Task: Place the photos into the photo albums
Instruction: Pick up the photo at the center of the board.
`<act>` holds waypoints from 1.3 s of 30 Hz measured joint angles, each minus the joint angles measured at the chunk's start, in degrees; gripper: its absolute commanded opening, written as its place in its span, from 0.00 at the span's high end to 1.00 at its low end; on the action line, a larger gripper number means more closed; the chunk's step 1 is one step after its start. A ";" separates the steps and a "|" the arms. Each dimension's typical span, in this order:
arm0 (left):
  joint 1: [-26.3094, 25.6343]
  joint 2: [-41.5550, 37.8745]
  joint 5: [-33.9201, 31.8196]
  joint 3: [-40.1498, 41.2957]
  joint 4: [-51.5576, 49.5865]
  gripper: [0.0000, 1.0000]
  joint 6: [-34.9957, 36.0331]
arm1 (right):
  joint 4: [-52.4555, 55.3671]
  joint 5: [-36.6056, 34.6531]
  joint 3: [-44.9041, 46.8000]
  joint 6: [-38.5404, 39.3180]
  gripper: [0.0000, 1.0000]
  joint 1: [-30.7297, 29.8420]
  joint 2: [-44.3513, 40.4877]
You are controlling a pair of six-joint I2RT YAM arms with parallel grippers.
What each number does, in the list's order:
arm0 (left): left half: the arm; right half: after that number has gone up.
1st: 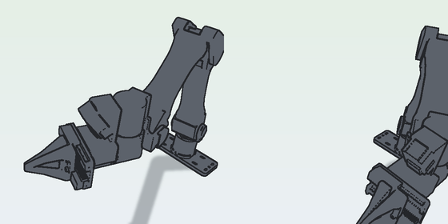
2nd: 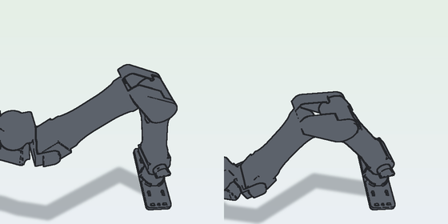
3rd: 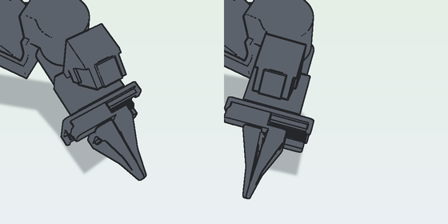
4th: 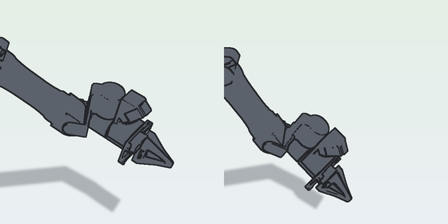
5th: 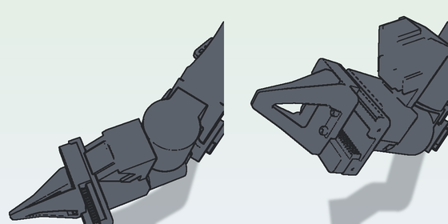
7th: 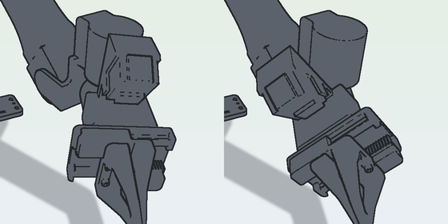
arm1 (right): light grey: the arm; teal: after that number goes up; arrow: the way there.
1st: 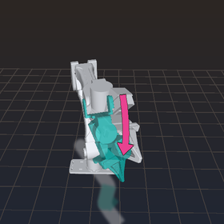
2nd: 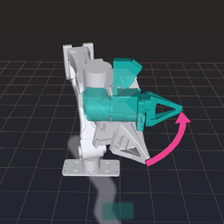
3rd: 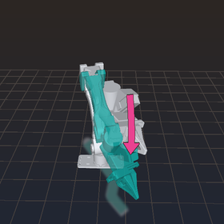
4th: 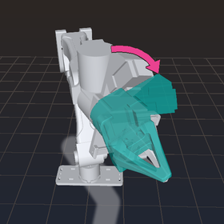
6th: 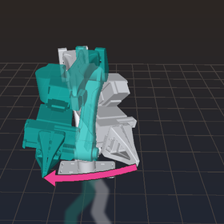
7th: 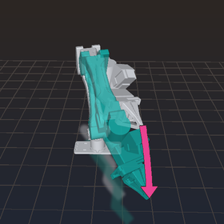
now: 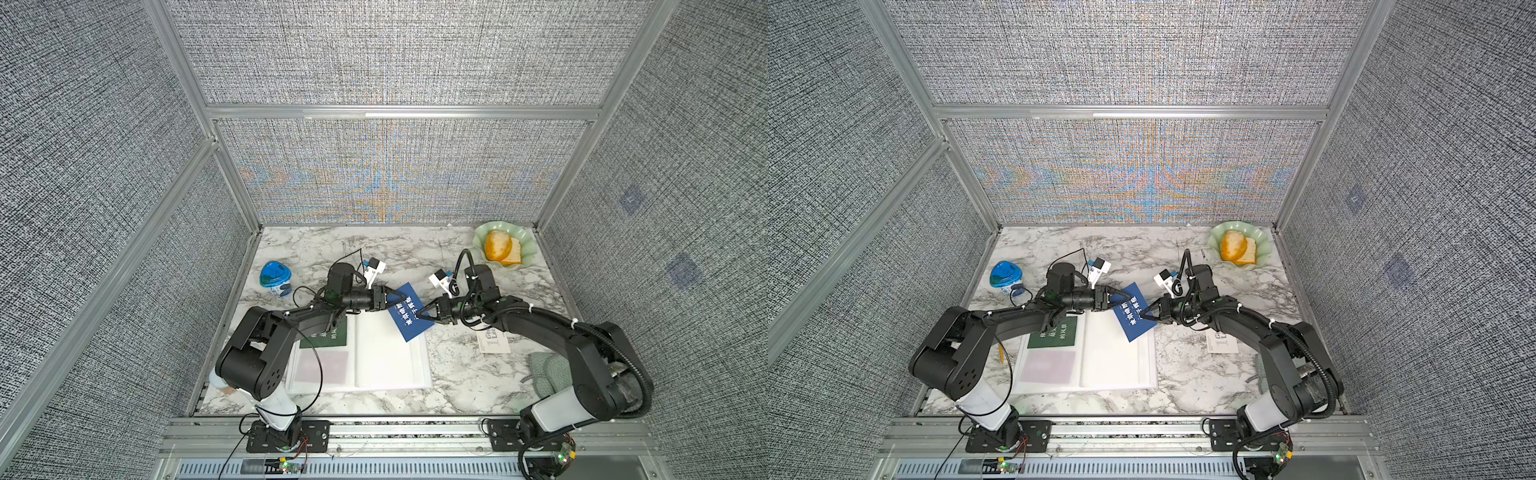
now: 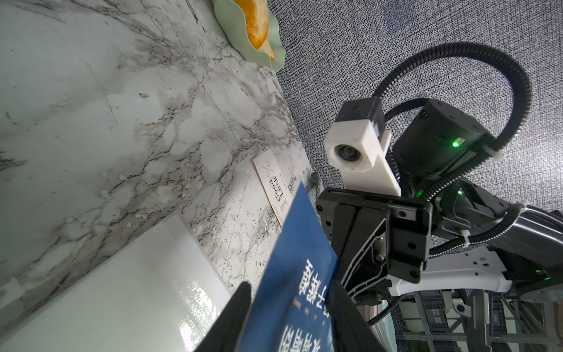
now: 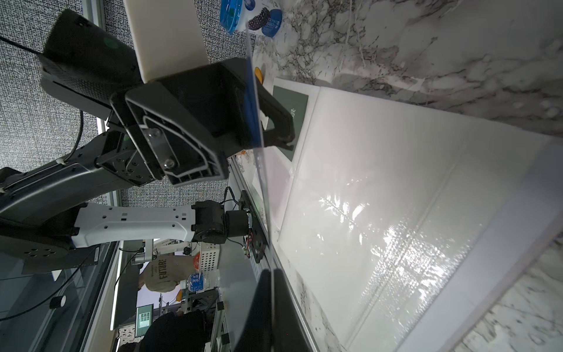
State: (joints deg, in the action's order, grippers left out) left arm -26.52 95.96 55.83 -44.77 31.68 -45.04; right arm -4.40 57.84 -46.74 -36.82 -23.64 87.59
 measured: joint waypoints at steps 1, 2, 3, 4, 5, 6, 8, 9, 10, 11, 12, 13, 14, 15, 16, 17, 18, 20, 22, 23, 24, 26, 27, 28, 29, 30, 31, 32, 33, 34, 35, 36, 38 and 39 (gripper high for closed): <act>0.07 0.00 0.02 0.00 -0.02 0.74 0.04 | 0.09 0.00 -0.22 -0.09 1.00 0.00 0.24; 0.09 0.00 -0.02 0.00 -0.04 0.79 0.09 | 0.11 0.00 -0.39 -0.09 1.00 0.07 0.42; 0.09 0.00 -0.15 -0.02 -0.04 0.85 0.28 | 0.15 0.02 -0.52 -0.09 1.00 0.13 0.57; 0.09 0.00 -0.15 -0.02 -0.09 0.91 0.46 | 0.22 0.00 -0.52 -0.09 1.00 0.13 0.61; 0.09 0.00 -0.20 -0.02 -0.13 0.97 0.48 | 0.35 0.00 -0.52 -0.09 1.00 0.28 0.61; 0.09 0.00 -0.17 -0.02 -0.13 1.00 0.50 | 0.42 0.02 -0.52 -0.09 1.00 0.46 0.57; 0.09 -0.13 -0.20 -0.02 -0.09 1.00 0.92 | 0.76 0.02 -0.52 -0.07 1.00 0.76 0.46; 0.20 -0.20 -0.20 -0.02 -0.09 1.00 0.90 | 0.92 0.04 -0.52 -0.04 0.98 0.87 0.31; 0.33 -0.24 -0.07 -0.02 -0.09 1.00 0.85 | 1.05 0.15 -0.52 -0.04 0.94 1.05 0.11; 0.44 -0.28 0.13 -0.04 -0.09 1.00 0.85 | 1.03 0.24 -0.52 -0.04 0.89 1.20 -0.07; 0.59 -0.31 0.28 -0.09 0.00 1.00 0.68 | 1.01 0.39 -0.52 -0.04 0.83 1.40 -0.22; 0.79 -0.35 0.28 -0.09 0.07 1.00 0.59 | 1.03 0.39 -0.52 -0.02 0.79 1.64 -0.39; 1.07 -0.39 0.11 -0.07 0.00 1.00 0.28 | 1.14 0.35 -0.52 -0.04 0.75 1.97 -0.55; 1.57 -0.50 -0.02 0.11 0.13 1.00 -0.15 | 1.22 0.24 -0.52 -0.02 0.71 2.32 -0.79; 2.12 -0.79 -0.33 0.55 0.39 1.00 -0.37 | 1.25 -0.04 -0.46 -0.04 0.68 2.71 -1.14; 2.69 -1.18 -0.42 1.11 0.63 1.00 -0.81 | 1.22 -0.20 -0.35 -0.07 0.66 2.99 -1.51; 3.48 -1.66 -0.46 1.99 1.38 1.00 -1.73 | 1.20 -0.50 -0.09 -0.07 0.65 3.21 -2.03; 5.27 -2.80 -1.77 3.96 3.02 1.00 -3.74 | 1.29 -0.96 0.39 -0.22 0.62 3.63 -2.91; 7.19 -4.26 -3.13 6.29 4.85 1.00 -5.86 | 1.27 -1.70 0.85 -0.61 0.60 3.78 -3.80; 8.17 -5.09 -3.87 7.50 5.92 1.00 -7.21 | 1.14 -2.19 1.11 -1.11 0.60 3.67 -4.22; 9.07 -6.10 -4.94 8.68 6.78 1.00 -8.37 | 0.87 -2.62 1.40 -1.84 0.58 3.39 -4.57; 10.23 -8.31 -7.26 10.78 7.80 1.00 -10.49 | 0.46 -3.89 1.86 -2.73 0.57 2.60 -5.11; 10.56 -9.66 -8.52 11.74 7.91 1.00 -11.30 | 0.09 -4.55 2.05 -3.52 0.56 2.01 -5.40; 10.78 -10.88 -9.62 12.52 8.11 1.00 -11.78 | -0.48 -5.18 2.19 -4.09 0.54 1.42 -5.64; 11.06 -12.31 -10.95 13.38 8.13 1.00 -12.52 | -1.22 -5.79 2.43 -5.01 0.52 0.74 -5.84; 11.32 -13.68 -12.28 14.25 8.17 1.00 -13.31 | -2.10 -6.51 2.71 -5.68 0.51 0.13 -5.88; 11.39 -14.86 -13.77 15.02 8.13 1.00 -14.03 | -3.02 -7.06 2.93 -6.54 0.51 -0.48 -5.86; 11.63 -16.09 -15.19 15.85 8.04 1.00 -14.40 | -4.02 -7.87 3.17 -7.63 0.50 -1.18 -5.75; 11.67 -17.20 -16.35 16.57 8.04 1.00 -15.39 | -5.11 -8.52 3.34 -8.63 0.49 -1.86 -5.60; 11.67 -18.27 -17.64 17.31 8.07 1.00 -15.69 | -6.19 -9.14 3.43 -9.55 0.49 -2.47 -5.29; 11.67 -19.39 -18.86 18.16 8.13 1.00 -16.44 | -7.56 -9.68 3.54 -10.51 0.48 -3.17 -4.90; 11.67 -20.28 -19.98 18.95 8.11 1.00 -17.18 | -8.79 -10.23 3.58 -11.50 0.48 -3.89 -4.48; 11.67 -21.46 -21.86 20.15 7.76 1.00 -18.51 | -11.28 -11.23 3.52 -13.29 0.48 -5.09 -3.41; 11.67 -21.94 -22.86 20.59 7.67 1.00 -18.67 | -12.41 -11.58 3.30 -14.14 0.48 -5.64 -2.75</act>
State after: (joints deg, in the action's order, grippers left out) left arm -14.85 74.02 32.97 -24.18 39.35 -63.70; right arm -16.82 46.26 -43.44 -50.96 -29.28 84.84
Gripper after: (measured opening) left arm 0.048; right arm 0.522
